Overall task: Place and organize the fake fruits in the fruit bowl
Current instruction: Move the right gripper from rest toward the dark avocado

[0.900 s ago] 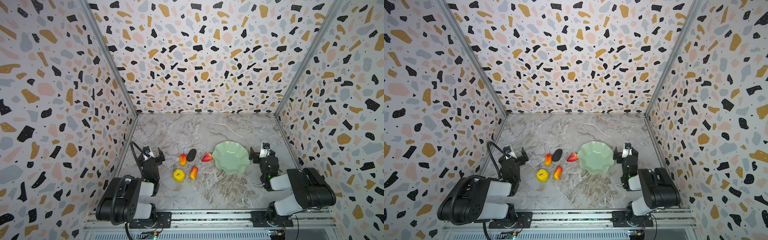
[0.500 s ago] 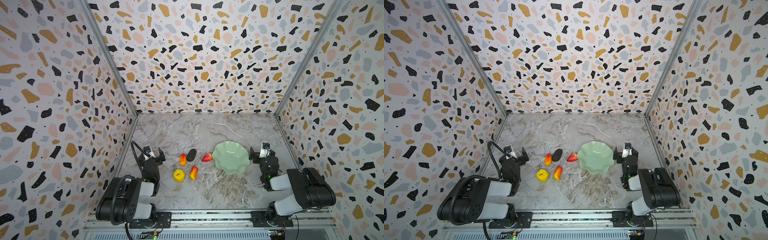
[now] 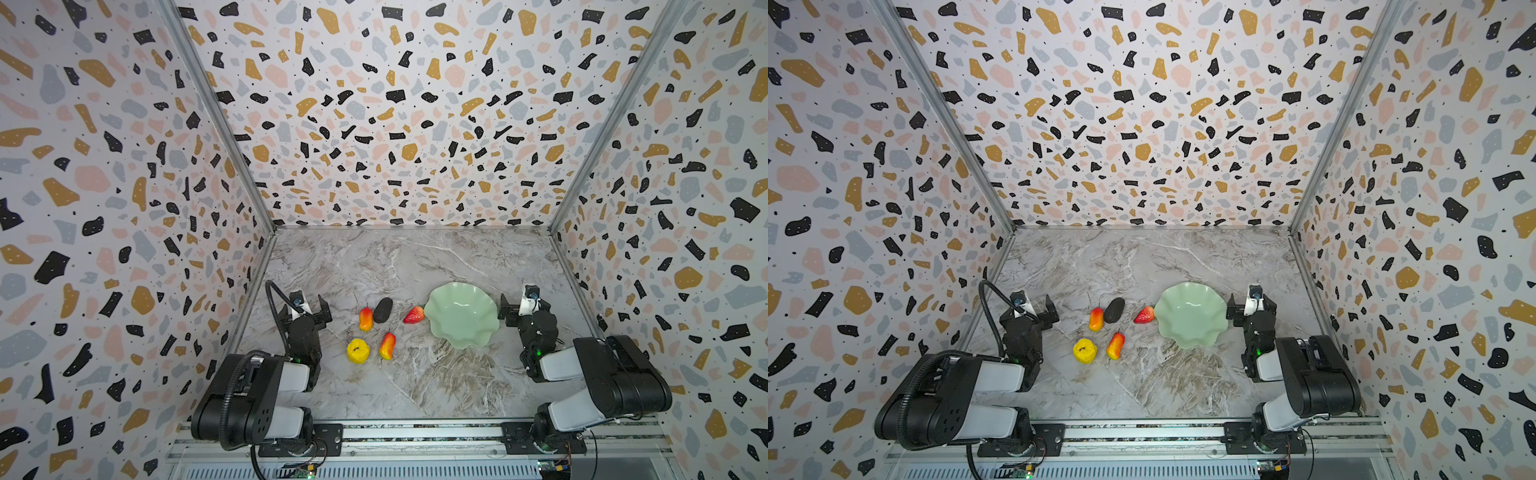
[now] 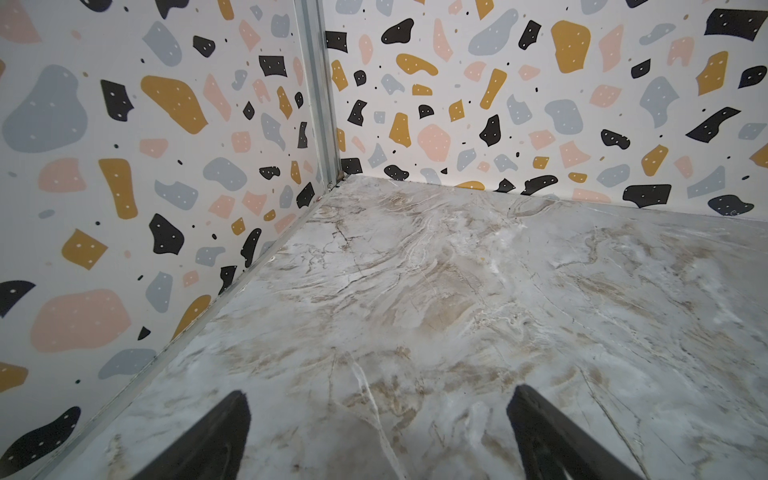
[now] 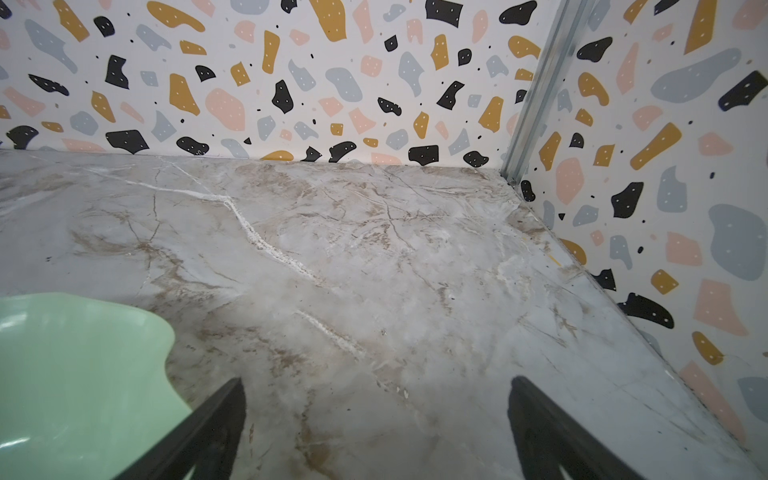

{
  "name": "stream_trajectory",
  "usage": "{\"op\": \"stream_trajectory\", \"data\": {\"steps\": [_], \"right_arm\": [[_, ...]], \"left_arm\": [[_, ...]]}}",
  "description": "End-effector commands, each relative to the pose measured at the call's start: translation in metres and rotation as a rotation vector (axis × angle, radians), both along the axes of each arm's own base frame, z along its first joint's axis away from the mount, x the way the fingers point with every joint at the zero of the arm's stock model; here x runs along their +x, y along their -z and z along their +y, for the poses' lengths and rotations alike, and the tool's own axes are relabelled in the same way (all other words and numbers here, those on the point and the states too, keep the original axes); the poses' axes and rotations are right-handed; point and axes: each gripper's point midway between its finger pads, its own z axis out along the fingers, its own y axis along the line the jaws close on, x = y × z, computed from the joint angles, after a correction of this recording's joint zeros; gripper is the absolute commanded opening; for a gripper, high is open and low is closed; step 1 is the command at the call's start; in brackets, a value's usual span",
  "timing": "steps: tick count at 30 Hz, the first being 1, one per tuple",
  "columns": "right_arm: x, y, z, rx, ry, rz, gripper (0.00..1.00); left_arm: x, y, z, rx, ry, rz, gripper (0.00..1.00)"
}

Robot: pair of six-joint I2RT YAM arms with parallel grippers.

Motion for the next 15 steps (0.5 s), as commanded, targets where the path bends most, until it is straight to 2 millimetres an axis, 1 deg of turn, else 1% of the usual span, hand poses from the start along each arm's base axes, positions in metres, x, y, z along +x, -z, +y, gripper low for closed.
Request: {"op": "stream_trajectory", "data": {"steps": [1,9,10,11,12,13,14,15], "right_arm": [[0.005,-0.014,0.001,-0.004,-0.001,-0.040,0.99],[0.004,-0.015,0.001,-0.005,-0.001,-0.044,0.99],[0.003,-0.016,0.001,-0.007,0.000,-0.050,0.99],[0.002,-0.022,-0.001,-0.015,0.034,-0.069,0.99],[0.003,-0.027,0.003,-0.042,0.039,-0.061,0.99],[0.005,-0.038,0.010,-0.072,0.020,-0.056,0.99],[0.006,-0.050,0.018,-0.095,0.007,-0.061,0.99],[0.005,-0.065,0.025,-0.099,-0.005,-0.080,0.99]], "left_arm": [[0.005,-0.017,0.001,0.011,-0.013,-0.054,1.00],[0.005,-0.017,0.001,0.012,-0.015,-0.057,1.00],[0.005,-0.021,0.001,0.011,-0.023,-0.069,1.00],[0.007,-0.031,0.001,0.017,-0.034,-0.087,1.00],[0.012,-0.039,-0.001,0.028,-0.042,-0.064,0.99],[0.018,-0.040,-0.003,0.040,-0.051,0.021,1.00],[0.021,-0.052,-0.002,0.035,-0.069,0.042,0.99],[0.023,-0.066,-0.001,0.026,-0.094,0.055,1.00]]}}
